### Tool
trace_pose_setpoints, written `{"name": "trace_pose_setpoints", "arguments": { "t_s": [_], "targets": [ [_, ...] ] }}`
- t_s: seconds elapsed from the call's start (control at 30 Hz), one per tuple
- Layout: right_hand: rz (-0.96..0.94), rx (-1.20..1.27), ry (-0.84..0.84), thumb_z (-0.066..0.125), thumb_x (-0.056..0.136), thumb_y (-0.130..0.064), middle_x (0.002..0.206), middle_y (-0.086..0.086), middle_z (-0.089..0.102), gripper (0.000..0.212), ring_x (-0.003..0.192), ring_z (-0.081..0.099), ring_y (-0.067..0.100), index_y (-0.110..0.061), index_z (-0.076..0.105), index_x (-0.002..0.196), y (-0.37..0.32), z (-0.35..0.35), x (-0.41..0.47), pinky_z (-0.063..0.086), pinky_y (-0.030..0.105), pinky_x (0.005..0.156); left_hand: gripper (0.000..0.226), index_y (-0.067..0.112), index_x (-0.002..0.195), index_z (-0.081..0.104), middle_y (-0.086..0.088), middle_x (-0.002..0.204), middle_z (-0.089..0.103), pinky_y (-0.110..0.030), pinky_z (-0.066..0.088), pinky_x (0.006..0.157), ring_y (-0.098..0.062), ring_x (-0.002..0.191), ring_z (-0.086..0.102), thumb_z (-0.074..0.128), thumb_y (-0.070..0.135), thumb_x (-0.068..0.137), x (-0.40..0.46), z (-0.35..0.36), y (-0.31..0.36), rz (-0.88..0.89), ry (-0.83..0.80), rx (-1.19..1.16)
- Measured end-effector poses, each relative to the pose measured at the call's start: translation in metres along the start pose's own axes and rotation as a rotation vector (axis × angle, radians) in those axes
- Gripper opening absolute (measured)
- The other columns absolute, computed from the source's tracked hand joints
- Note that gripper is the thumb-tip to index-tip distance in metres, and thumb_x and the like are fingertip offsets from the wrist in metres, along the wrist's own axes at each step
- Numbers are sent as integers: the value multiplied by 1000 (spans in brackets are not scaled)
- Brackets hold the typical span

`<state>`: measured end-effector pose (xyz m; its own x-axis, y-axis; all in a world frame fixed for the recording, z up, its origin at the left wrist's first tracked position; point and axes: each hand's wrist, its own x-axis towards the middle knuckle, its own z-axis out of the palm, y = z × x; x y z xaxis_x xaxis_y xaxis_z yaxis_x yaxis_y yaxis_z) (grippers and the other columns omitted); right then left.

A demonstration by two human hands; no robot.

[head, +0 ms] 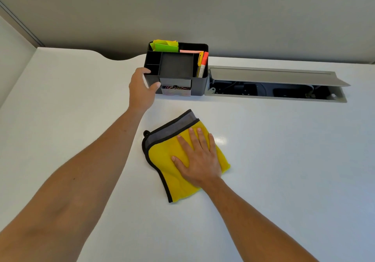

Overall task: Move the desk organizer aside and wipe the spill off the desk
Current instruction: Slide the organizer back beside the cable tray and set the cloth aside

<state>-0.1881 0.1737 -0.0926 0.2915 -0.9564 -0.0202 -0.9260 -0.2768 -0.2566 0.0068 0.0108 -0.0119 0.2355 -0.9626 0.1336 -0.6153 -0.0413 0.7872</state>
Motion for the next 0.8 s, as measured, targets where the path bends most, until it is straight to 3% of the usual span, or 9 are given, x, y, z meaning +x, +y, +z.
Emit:
{"name": "trace_pose_setpoints", "arguments": {
  "t_s": [0.17,0.2,0.27,0.33,0.43,0.67,0.73,0.8],
  "targets": [
    [14,20,8,15,90,-78,165,4,17,78,153,-1,24,-33,21,154,0,-2,0,-4,54,121,35,7,122,55,-13,140,50,-5,20,105,-24,138,38,63,20,91,-74,-19,-19,-44,230,-62],
    [14,19,17,15,89,-80,164,4,18,80,153,1,25,-32,23,153,0,-2,-1,-4,54,121,31,6,120,57,-15,141,49,-7,20,107,-25,139,38,61,20,92,-98,-24,-28,-73,259,-34],
    [21,12,22,15,87,-83,164,5,19,85,153,2,25,-32,24,153,-2,-3,0,-5,55,120,27,5,116,60,-17,142,49,-24,24,113,-29,139,38,59,20,94,-149,-34,-47,-134,284,79],
    [47,0,10,12,85,-85,165,5,16,87,153,-1,26,-32,22,153,-5,-3,4,-6,56,120,25,4,114,61,-19,141,50,-44,26,115,-35,137,39,57,19,95,-199,-40,-62,-162,255,214],
    [119,-5,-1,9,84,-85,166,7,9,89,152,-7,28,-30,18,154,-16,-2,11,-9,57,119,26,2,114,61,-21,138,53,-57,24,114,-39,135,42,53,20,96,-254,-42,-74,-181,171,333],
    [110,-22,-40,10,82,-85,166,9,5,91,152,-9,29,-30,12,155,-21,-3,5,-15,53,118,39,2,123,58,-19,143,49,-58,15,118,-34,142,35,47,30,97,-258,-37,-74,-176,54,449],
    [120,5,-34,14,82,-85,166,8,9,90,152,-4,27,-32,16,154,-16,-5,-2,-9,52,118,41,4,123,58,-18,143,49,-57,14,118,-33,142,34,43,36,100,-257,-35,-76,-153,54,457],
    [157,29,-28,20,83,-84,164,8,19,87,151,8,28,-31,26,150,-14,-9,-10,6,54,119,43,6,119,59,-18,141,51,-58,16,117,-34,141,35,39,38,98,-260,-34,-79,-102,65,465]
  ]
}}
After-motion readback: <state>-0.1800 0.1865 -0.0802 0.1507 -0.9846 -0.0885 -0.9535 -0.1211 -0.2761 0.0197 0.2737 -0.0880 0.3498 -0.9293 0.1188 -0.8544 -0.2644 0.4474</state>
